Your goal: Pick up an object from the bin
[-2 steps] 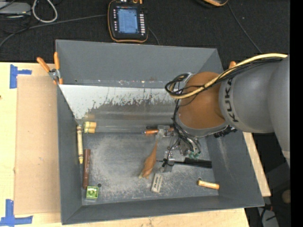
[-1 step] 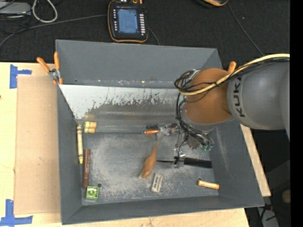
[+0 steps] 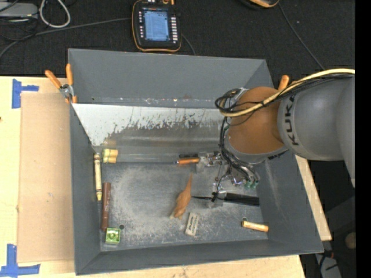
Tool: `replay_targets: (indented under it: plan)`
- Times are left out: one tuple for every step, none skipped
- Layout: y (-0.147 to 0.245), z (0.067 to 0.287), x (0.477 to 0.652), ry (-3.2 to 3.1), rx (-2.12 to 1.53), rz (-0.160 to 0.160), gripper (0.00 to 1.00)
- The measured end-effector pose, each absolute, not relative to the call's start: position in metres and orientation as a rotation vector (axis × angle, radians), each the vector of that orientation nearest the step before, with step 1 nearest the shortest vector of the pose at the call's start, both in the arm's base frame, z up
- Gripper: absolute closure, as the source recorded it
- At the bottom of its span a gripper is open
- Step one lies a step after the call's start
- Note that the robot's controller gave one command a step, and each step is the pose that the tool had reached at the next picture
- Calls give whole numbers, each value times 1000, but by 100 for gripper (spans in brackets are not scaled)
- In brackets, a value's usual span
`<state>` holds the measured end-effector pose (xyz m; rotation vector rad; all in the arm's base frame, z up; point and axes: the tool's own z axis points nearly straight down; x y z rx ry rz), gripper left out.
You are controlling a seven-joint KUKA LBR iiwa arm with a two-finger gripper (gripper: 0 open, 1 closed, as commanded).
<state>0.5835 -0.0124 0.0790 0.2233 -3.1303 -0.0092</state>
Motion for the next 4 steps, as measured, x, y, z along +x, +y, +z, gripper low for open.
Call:
replay_targets:
  plan:
    - [6,82,577,-3121,344,-7,0]
    - [10,80,577,-3099,510,-8,0]
    - [27,69,543,-3101,480,-9,0]
    - [-66,71,566,-3119,385,-10,100]
